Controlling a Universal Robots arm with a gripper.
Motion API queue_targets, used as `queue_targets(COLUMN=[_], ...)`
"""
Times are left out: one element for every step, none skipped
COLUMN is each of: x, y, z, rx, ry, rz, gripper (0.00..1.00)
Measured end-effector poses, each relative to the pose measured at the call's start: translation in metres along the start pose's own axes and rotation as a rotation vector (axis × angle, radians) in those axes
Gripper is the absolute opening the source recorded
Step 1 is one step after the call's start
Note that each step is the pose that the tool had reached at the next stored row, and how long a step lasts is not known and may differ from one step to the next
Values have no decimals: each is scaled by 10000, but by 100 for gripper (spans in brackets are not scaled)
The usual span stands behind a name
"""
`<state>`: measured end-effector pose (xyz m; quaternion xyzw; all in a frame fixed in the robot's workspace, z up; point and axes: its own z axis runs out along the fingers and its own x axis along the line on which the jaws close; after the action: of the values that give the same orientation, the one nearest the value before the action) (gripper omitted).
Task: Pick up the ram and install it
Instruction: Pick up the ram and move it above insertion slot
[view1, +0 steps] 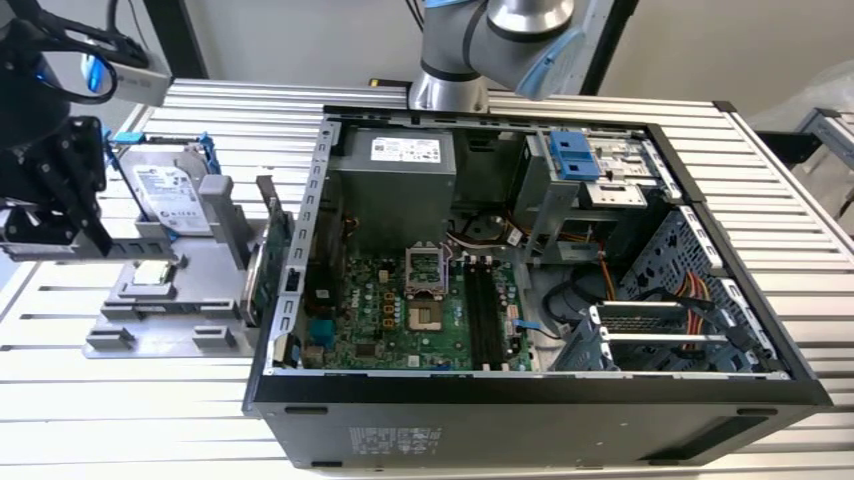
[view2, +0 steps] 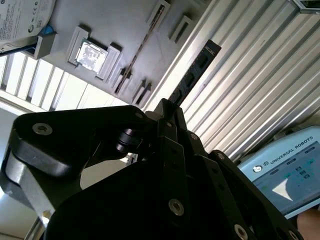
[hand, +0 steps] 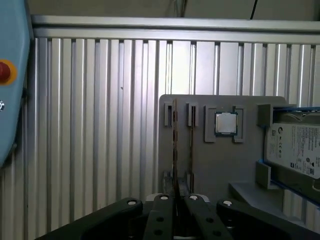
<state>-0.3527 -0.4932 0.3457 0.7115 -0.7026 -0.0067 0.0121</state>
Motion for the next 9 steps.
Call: queue_targets(x=[0, 0, 0, 0, 0, 0, 0, 0, 0], y=[0, 1, 1, 1, 1, 1, 1, 2, 2], z=[-8, -16, -24, -31, -38, -46, -54, -62, -70], rx=[0, -1, -1, 0, 0, 0, 0, 0, 0], ry=[0, 0, 1, 0, 0, 0, 0, 0, 0], rz=[1, 1, 0, 0, 0, 0, 1, 0, 0], gripper=[0, 0, 0, 0, 0, 0, 0, 0, 0])
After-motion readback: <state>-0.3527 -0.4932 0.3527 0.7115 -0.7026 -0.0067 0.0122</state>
